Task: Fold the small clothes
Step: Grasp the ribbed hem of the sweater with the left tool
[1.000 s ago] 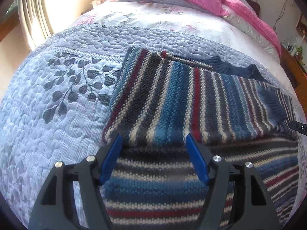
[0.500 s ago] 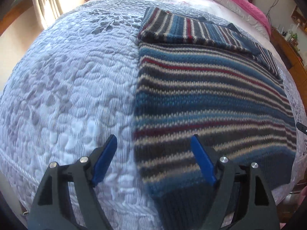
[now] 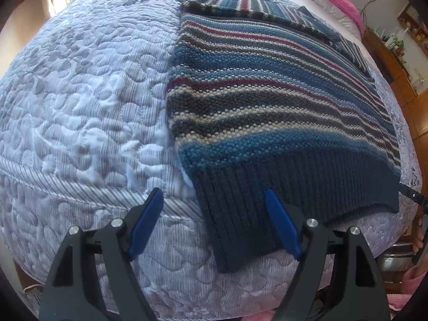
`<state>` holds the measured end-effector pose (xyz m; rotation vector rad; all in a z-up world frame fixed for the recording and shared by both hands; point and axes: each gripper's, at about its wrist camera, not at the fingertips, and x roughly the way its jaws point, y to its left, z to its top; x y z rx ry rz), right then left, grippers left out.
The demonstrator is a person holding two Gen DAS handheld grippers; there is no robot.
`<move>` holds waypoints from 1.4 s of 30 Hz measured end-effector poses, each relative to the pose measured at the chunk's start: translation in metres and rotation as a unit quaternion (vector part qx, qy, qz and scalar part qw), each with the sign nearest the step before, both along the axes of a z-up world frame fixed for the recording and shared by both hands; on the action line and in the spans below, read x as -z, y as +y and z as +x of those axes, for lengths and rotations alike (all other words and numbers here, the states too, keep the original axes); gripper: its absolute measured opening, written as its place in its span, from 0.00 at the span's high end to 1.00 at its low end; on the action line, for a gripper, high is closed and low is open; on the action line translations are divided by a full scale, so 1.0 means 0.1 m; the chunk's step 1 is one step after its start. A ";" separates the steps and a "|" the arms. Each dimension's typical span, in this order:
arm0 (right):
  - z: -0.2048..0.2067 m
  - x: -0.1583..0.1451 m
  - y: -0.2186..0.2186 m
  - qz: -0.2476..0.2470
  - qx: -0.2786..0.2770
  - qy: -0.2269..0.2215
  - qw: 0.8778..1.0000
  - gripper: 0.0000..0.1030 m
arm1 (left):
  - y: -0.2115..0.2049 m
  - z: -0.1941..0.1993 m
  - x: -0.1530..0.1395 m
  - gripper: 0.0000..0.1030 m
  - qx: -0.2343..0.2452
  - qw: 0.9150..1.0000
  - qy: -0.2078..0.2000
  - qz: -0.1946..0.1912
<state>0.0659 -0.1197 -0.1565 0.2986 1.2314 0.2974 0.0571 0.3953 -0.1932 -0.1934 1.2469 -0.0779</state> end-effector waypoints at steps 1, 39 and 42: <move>-0.02 0.01 0.00 -0.001 0.000 0.002 1.000 0.42 | -0.03 -0.02 0.01 0.21 0.002 1.000 -0.002 0.005; -0.04 0.00 0.06 0.188 -0.007 0.017 0.982 0.90 | 0.08 -0.23 -0.17 0.92 -0.060 0.984 -0.022 -0.166; 0.02 -0.12 0.02 0.217 -0.010 0.007 0.976 0.90 | 0.09 -0.18 -0.35 0.92 -0.056 0.982 -0.045 -0.175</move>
